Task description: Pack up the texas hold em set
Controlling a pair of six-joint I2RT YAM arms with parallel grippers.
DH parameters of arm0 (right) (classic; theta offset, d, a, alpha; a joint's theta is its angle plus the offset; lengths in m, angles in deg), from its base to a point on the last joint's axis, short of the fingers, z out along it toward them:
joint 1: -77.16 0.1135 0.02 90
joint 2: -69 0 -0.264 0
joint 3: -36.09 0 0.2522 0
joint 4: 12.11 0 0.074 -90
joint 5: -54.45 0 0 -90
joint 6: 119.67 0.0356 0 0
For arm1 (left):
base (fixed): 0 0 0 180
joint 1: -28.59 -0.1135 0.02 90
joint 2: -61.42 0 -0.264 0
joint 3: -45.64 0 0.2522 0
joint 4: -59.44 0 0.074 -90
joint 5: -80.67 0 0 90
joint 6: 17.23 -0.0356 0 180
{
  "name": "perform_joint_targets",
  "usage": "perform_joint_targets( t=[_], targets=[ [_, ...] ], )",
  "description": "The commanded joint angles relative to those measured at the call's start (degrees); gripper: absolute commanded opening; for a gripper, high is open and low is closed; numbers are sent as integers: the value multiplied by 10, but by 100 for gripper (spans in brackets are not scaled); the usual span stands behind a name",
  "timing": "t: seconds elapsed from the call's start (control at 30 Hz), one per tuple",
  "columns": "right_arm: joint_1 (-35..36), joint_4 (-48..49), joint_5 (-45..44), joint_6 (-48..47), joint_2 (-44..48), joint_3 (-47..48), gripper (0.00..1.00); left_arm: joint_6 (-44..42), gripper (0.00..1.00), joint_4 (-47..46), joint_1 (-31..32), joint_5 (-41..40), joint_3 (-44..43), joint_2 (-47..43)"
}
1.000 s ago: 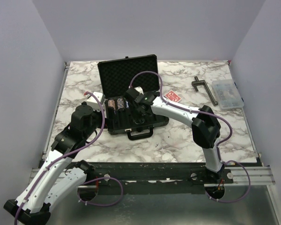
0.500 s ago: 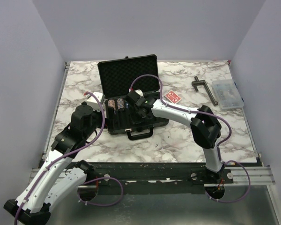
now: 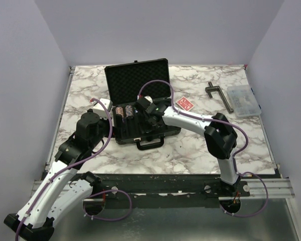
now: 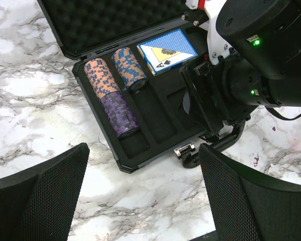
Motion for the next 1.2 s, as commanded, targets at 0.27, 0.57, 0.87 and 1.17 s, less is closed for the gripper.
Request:
perform_joint_targets(
  t=[0.27,0.57,0.87,1.17],
  targets=[
    [2,-27,-31,4,35,7,72,-8,90,-6,0,-13,4,-2],
    [3,-20,-40,4,31,13,46,-8,90,-6,0,-15,4,-2],
    [2,-40,-100,3,24,5,13,-8,90,-5,-1,-13,5,-2],
    [2,-34,-111,-2,15,-15,6,-8,90,-5,0,-13,5,-3]
  ],
)
